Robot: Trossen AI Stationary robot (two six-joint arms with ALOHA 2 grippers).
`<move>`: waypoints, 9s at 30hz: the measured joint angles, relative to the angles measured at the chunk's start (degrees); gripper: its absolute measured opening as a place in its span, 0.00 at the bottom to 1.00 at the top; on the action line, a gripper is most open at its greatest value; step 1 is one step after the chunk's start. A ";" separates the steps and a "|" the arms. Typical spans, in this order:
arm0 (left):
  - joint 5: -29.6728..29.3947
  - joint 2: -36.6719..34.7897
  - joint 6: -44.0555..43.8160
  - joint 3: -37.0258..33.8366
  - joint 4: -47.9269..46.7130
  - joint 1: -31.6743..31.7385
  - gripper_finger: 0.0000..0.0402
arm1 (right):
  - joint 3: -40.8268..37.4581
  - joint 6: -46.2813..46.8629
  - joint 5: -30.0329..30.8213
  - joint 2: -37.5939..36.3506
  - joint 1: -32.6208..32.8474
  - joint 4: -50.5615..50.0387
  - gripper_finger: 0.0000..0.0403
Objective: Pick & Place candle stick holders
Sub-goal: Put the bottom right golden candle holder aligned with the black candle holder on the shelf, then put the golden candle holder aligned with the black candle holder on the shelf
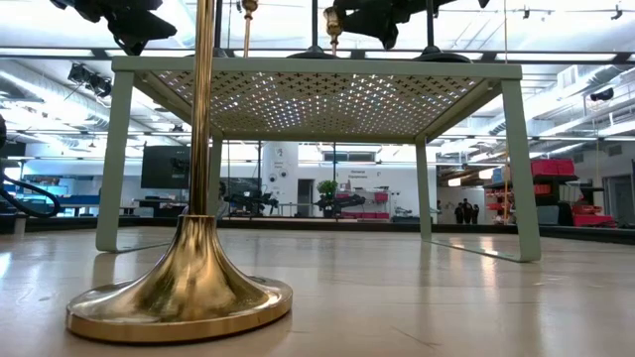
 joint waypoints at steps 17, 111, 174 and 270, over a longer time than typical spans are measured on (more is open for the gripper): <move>0.00 0.00 0.02 0.04 -0.06 -0.01 0.54 | -0.01 -1.33 0.50 -8.25 0.07 -4.73 0.52; -0.22 0.02 -0.57 0.00 0.02 0.01 0.54 | -11.53 7.78 23.88 26.97 44.94 39.97 0.52; -0.20 0.01 -3.47 0.00 0.35 0.01 0.54 | 3.28 8.93 11.36 39.39 37.27 34.67 0.52; -1.70 0.02 -3.58 0.04 -2.31 0.01 0.54 | 10.44 12.62 37.52 -3.70 45.37 -14.33 0.05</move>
